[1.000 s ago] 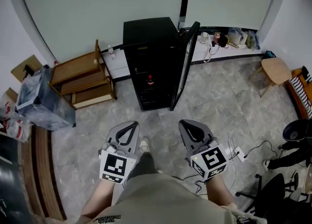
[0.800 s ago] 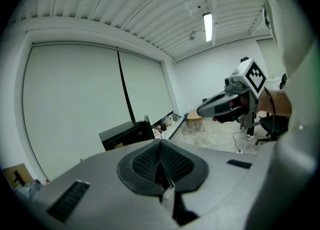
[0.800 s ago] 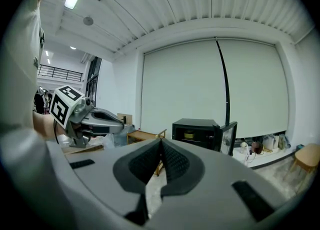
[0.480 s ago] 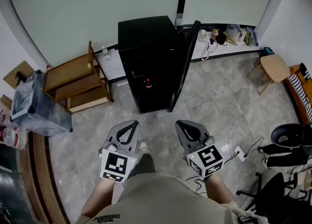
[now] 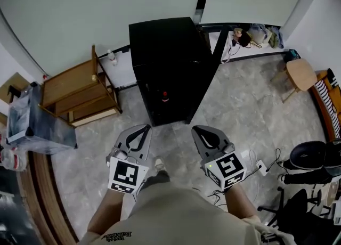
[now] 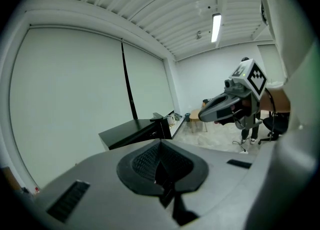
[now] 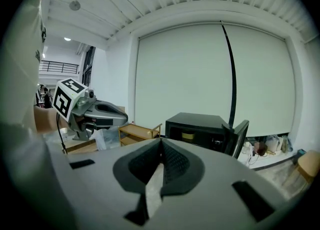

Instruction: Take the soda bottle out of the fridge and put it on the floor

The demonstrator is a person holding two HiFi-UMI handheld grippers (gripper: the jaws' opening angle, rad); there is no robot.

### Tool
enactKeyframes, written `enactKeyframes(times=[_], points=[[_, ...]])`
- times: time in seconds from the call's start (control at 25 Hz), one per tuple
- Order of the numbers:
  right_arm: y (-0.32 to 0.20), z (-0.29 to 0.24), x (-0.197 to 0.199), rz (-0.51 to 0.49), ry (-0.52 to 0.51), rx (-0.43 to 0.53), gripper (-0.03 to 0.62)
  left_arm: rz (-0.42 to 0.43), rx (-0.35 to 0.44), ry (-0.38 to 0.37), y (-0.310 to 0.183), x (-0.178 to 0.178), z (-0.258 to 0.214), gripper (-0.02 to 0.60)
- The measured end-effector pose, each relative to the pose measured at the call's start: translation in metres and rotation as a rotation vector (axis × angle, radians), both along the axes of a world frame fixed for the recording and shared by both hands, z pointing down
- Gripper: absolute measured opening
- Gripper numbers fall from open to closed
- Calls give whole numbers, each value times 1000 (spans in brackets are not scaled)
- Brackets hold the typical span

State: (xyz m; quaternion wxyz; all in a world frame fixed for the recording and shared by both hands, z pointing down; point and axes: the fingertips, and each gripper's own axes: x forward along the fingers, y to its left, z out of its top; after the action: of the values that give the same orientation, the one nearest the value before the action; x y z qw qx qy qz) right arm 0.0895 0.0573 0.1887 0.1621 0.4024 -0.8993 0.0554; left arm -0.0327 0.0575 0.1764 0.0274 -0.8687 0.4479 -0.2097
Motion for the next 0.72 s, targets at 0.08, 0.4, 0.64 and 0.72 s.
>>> enactKeyframes(times=[0.08, 0.4, 0.64, 0.72], points=[[-21, 1, -10, 4, 11, -3, -5, 11, 0, 8, -22, -9, 3, 6], [-90, 9, -39, 37, 30, -20, -5, 58, -5, 6, -91, -32, 12, 6], [-125, 17, -38, 73, 27, -31, -5, 63, -20, 8, -123, -39, 24, 6], [-137, 20, -31, 86, 29, -36, -5, 56, -24, 10, -133, -36, 27, 6]])
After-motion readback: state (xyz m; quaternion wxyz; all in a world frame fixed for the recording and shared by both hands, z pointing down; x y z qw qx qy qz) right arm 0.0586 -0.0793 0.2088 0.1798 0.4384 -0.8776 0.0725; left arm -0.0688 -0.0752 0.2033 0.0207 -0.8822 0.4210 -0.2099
